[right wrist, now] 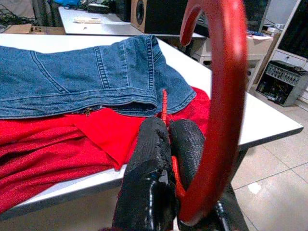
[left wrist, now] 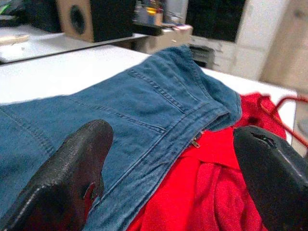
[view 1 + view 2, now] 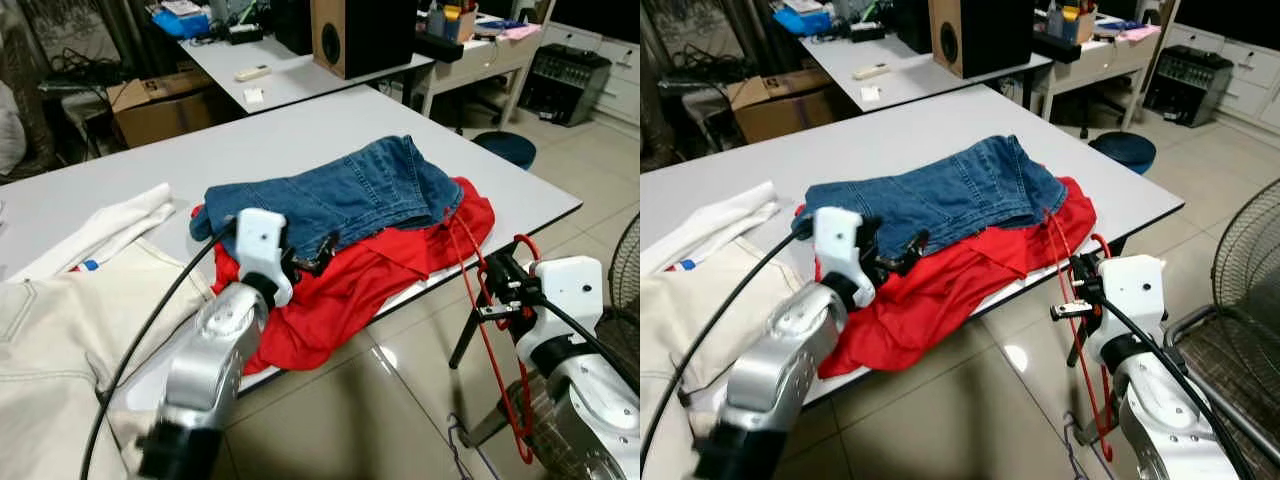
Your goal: Hang hanger
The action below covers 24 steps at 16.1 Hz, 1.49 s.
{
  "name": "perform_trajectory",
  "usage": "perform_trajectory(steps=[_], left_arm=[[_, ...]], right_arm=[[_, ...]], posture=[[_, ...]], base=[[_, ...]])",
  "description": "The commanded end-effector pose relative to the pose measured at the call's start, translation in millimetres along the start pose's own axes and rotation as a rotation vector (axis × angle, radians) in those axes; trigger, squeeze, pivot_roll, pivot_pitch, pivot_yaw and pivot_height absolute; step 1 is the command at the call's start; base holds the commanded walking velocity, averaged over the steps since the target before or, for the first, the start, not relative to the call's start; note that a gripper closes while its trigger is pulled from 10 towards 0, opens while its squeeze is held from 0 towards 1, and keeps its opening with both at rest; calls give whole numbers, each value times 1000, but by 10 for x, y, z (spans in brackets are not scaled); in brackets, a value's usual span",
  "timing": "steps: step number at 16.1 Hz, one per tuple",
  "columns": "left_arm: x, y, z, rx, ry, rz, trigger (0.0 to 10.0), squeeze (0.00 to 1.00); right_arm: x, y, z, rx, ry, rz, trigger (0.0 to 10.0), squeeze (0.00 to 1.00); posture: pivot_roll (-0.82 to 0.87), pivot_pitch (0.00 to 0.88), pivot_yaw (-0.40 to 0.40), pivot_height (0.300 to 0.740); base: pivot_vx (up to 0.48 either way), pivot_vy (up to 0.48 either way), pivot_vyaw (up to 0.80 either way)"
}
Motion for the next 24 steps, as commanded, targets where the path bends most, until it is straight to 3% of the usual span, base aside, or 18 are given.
perform_trajectory(steps=[1, 2, 3, 4, 5, 6, 7, 10, 13, 14, 16, 24], left_arm=[[46, -1, 75, -37, -2, 73, 10000, 212], [54, -50, 142, -49, -26, 172, 10000, 443], [49, -120, 214, -69, -61, 340, 10000, 1000], [74, -189, 273, -77, -76, 498, 10000, 1000], [55, -199, 298, -115, -109, 552, 10000, 1000], [-30, -164, 308, -203, -180, 529, 10000, 212], [-90, -140, 312, -259, -226, 514, 10000, 0], [-214, -163, 409, -302, -284, 531, 10000, 0], [-229, -298, 469, -206, -313, 569, 10000, 0], [-210, -392, 505, -140, -316, 603, 2235, 0], [-193, -445, 538, -100, -311, 582, 0, 0], [-355, -449, 531, -155, -377, 667, 314, 0]], right_arm=[[16, 4, 28, 4, 8, -10, 10000, 0], [26, 24, 40, 6, 12, -19, 10000, 0], [39, 37, 36, 23, 19, -38, 10000, 0], [35, 47, 18, 39, 21, -53, 10000, 0], [22, 56, 3, 44, 17, -60, 10000, 0], [1, 72, -20, 47, 11, -58, 10000, 0], [-19, 81, -38, 50, 3, -59, 10000, 0], [-45, 68, -80, 76, -10, -70, 10000, 0], [-44, 52, -92, 86, -11, -80, 10000, 0], [-46, 32, -113, 97, -12, -80, 10000, 0], [-57, 11, -132, 108, -16, -81, 10000, 0], [-71, 3, -135, 128, -17, -92, 10000, 0]], posture=[[-108, 0, 74, 740], [-112, 0, 77, 740], [-118, 0, 86, 740], [-124, 0, 92, 740], [-126, 0, 95, 740], [-130, 0, 98, 740], [-132, 0, 99, 740], [-142, 0, 102, 740], [-153, 0, 110, 740], [-158, 0, 111, 740], [-162, 0, 109, 740], [-163, 0, 99, 740]], base=[[0, 0, 0], [0, 0, 0], [0, 0, 0], [0, 0, 0], [0, 0, 0], [0, 0, 0], [0, 0, 0], [0, 0, 0], [0, 0, 0], [0, 0, 0], [0, 0, 0], [0, 0, 0]])
Point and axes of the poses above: a point about 5 cm out from each wrist's last joint towards the gripper, its own z axis pointing out of the wrist towards the gripper, its own x axis along the axis of the wrist's last joint, y = z × x, the point moved 3 cm from there along z, pointing out of the wrist towards the gripper, and after that the axes turned 11 degrees about -z, right-handed, at the moved point
